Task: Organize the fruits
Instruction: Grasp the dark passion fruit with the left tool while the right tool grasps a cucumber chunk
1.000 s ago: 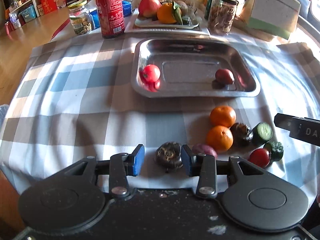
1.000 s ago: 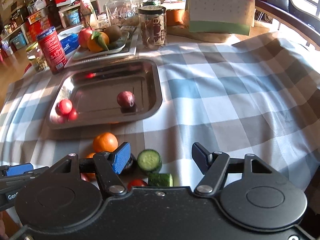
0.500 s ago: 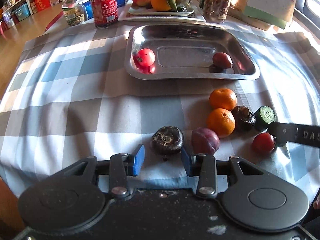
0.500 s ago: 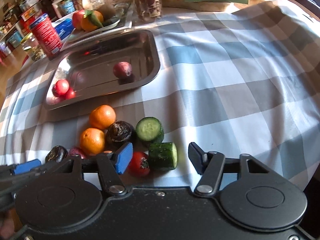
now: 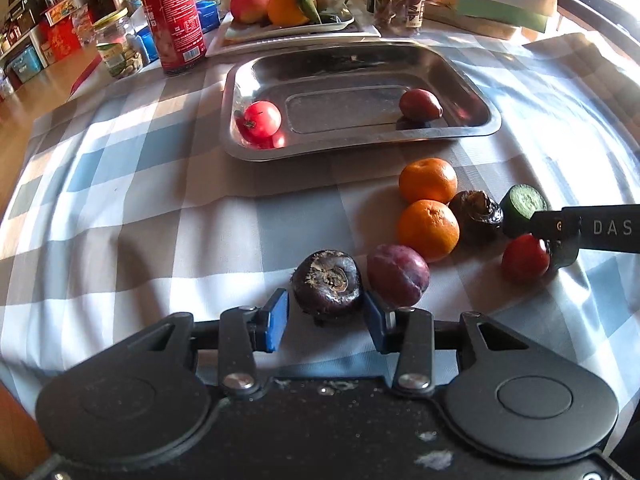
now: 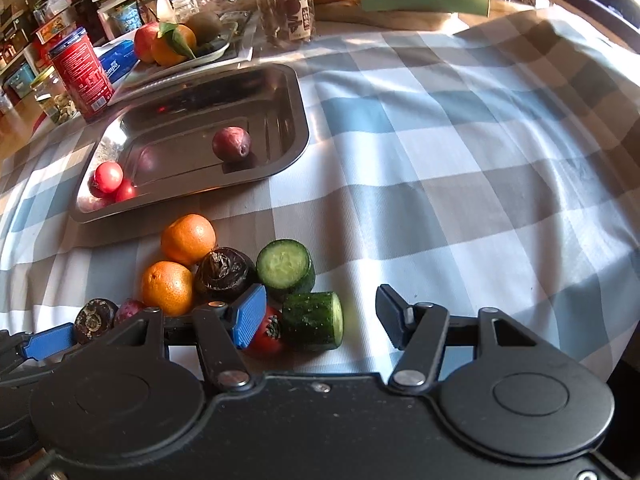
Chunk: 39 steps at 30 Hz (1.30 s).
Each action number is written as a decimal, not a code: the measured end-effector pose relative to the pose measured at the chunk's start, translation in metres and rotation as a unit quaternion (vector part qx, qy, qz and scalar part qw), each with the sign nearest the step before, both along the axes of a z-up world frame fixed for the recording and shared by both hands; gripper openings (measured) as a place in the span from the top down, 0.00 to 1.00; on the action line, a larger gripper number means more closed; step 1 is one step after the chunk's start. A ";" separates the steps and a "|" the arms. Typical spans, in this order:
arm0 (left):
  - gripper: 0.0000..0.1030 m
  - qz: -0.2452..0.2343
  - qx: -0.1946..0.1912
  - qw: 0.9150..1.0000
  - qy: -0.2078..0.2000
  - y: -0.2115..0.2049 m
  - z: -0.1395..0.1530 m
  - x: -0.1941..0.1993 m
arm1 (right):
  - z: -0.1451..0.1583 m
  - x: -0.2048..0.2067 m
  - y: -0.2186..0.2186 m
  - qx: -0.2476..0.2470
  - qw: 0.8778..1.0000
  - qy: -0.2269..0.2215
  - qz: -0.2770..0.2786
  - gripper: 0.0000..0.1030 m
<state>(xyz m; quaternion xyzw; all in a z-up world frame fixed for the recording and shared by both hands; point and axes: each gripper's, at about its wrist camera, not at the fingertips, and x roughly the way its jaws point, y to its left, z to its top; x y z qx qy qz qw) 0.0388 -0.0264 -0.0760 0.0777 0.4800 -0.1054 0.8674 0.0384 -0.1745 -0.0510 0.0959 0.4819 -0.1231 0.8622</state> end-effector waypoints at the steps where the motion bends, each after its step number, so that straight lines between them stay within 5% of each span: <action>1: 0.57 0.001 0.000 1.000 0.002 0.000 -0.001 0.001 | 0.000 0.000 0.000 -0.002 1.000 -0.002 0.000 0.38; 27: 0.54 0.034 -0.008 0.999 -0.008 0.005 -0.012 0.029 | -0.001 0.007 -0.016 0.032 0.998 0.023 -0.040 0.42; 33: 0.54 0.034 -0.010 0.999 -0.006 0.006 -0.012 0.030 | 0.008 0.003 -0.007 -0.033 0.999 0.005 -0.026 0.42; 39: 0.57 0.034 -0.016 0.999 -0.007 0.007 -0.012 0.030 | 0.000 0.002 -0.004 0.015 0.999 0.034 -0.017 0.44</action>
